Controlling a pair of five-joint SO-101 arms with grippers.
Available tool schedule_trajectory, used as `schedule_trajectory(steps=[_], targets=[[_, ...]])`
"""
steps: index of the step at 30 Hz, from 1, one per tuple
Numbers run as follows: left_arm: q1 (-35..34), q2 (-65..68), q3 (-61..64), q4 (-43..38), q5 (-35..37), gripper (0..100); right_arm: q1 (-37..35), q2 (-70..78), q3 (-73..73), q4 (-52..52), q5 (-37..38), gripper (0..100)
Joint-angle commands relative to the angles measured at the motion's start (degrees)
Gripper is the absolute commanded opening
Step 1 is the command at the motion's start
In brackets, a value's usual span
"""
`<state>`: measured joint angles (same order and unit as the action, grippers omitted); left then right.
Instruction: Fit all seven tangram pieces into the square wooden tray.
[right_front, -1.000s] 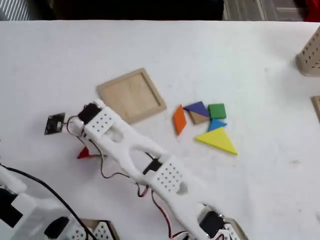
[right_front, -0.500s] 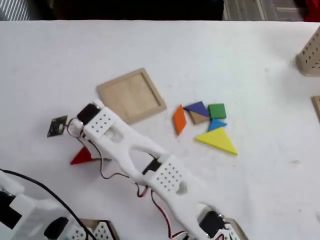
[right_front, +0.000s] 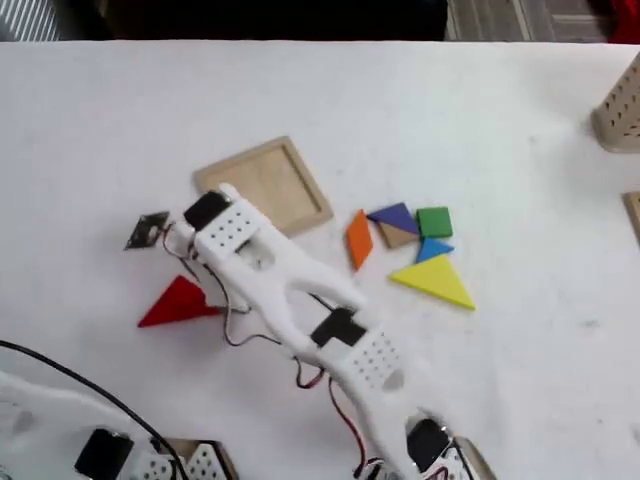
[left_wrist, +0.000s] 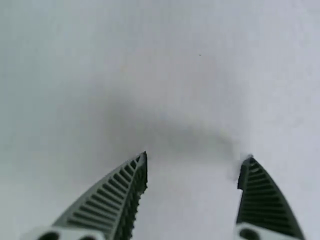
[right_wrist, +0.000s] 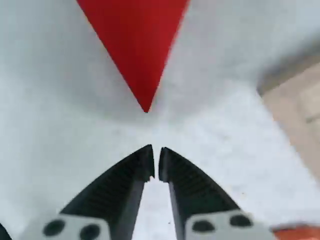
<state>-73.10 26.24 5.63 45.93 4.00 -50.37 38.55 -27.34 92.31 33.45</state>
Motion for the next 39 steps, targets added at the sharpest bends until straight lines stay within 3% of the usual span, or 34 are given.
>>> schedule_trajectory(steps=[1, 7, 11, 13, 25, 39], targets=[[-1.01, 7.34, -14.77, 6.51, -2.37, 29, -0.84, -17.45, 16.70, -9.98, -0.70, 1.8], [-1.01, 11.38, -23.03, 12.31, -2.64, 29, -5.41, -28.53, 34.90, -31.69, -3.16, 5.9], [-0.75, 11.38, -23.38, 13.10, -2.73, 29, -8.13, -26.33, 35.43, -32.84, -2.20, 34.1], [-0.66, 11.38, -23.21, 13.10, -2.73, 29, -9.19, -24.22, 33.67, -32.66, 2.37, 42.0], [-0.04, 11.30, -23.65, 13.01, -2.64, 29, -9.54, -4.00, 7.12, -26.68, 8.35, 37.5], [2.33, 11.30, -23.65, 12.92, -2.55, 29, -9.63, 21.14, -30.68, -7.87, 11.52, 37.2]])
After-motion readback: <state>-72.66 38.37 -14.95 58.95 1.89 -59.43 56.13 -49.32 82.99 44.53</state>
